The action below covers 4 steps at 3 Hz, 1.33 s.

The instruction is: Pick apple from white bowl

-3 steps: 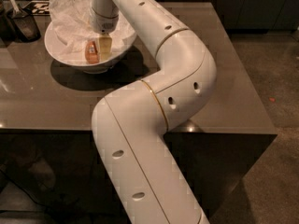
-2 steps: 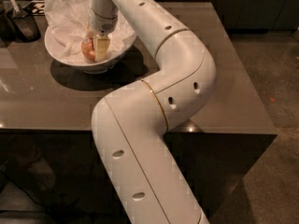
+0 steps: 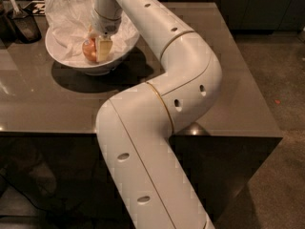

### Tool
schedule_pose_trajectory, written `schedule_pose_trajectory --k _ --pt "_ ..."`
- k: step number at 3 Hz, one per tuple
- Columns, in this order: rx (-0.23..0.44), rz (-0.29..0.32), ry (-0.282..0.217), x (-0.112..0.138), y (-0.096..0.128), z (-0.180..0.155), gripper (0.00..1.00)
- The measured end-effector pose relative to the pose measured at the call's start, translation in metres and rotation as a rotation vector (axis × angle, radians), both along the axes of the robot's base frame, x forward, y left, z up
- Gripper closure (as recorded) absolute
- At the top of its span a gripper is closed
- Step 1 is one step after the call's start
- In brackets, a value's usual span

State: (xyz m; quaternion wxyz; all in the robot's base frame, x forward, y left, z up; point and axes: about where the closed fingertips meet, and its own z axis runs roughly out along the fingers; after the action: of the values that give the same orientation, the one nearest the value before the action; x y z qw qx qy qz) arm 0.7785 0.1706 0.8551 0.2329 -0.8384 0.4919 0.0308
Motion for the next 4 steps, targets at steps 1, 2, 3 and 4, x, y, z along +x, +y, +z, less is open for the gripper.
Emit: schedule_pose_trajectory --k 1,2,3,4 --pt "0.0 0.0 0.0 0.0 0.0 0.0 1.0" --pt "-0.006 -0.026 -0.045 0.0 0.0 0.02 1.0" --pt "-0.027 -0.035 -0.118 -0.008 0.002 0.056 1.0" --pt "-0.043 -0.035 -0.174 -0.022 0.004 0.086 1.0"
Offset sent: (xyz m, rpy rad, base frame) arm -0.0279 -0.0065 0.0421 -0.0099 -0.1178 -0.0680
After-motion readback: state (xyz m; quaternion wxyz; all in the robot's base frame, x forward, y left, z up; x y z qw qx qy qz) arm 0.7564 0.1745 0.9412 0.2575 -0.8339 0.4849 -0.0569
